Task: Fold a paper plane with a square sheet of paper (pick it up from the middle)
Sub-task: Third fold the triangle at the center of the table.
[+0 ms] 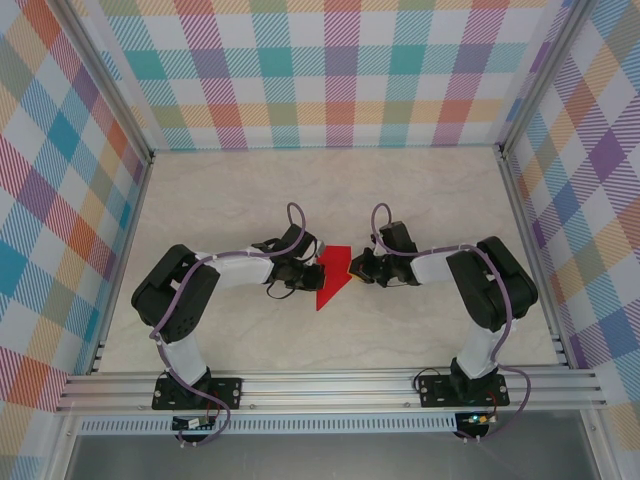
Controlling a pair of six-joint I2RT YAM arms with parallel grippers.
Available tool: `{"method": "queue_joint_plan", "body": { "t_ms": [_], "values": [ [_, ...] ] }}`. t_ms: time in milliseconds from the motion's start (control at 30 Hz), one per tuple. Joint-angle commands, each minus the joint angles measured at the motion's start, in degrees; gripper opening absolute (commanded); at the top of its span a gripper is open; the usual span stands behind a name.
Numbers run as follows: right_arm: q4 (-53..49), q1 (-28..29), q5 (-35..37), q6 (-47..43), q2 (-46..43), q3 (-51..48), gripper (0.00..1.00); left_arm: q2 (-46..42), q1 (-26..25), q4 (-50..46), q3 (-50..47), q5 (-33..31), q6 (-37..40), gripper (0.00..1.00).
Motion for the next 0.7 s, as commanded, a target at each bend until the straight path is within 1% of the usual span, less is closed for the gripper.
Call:
{"method": "queue_joint_plan", "body": {
  "t_ms": [0, 233, 333, 500, 600, 667],
  "values": [
    [-0.9, -1.0, 2.1, -0.5, 0.1, -0.5, 0.02, 1.1, 0.5, -4.3, -2.6, -3.3, 1.3, 0.02],
    [-2.7, -1.3, 2.1, -1.0, -4.0, 0.2, 0.03, 1.0, 0.5, -4.4, -2.8, -3.2, 1.3, 0.02],
    [-1.8, -0.4, 0.5, -0.6, -5.3, -0.1, 0.03, 0.9, 0.5, -4.2, -2.8, -3.2, 1.3, 0.02],
    [-2.1, 3.6, -0.9, -0.4, -3.9, 1.0, 0.03, 1.2, 0.5, -3.9, -2.4, -2.8, 0.9, 0.02],
    [-1.2, 4.8, -0.7, 0.6, -2.1, 1.1, 0.03, 1.1, 0.5, -3.9, -2.2, -2.8, 1.0, 0.03],
    [0.4, 5.1, -2.0, 0.9, -0.8, 1.2, 0.03, 1.2, 0.5, -4.2, -2.1, -2.7, 1.1, 0.03]
  ]
}}
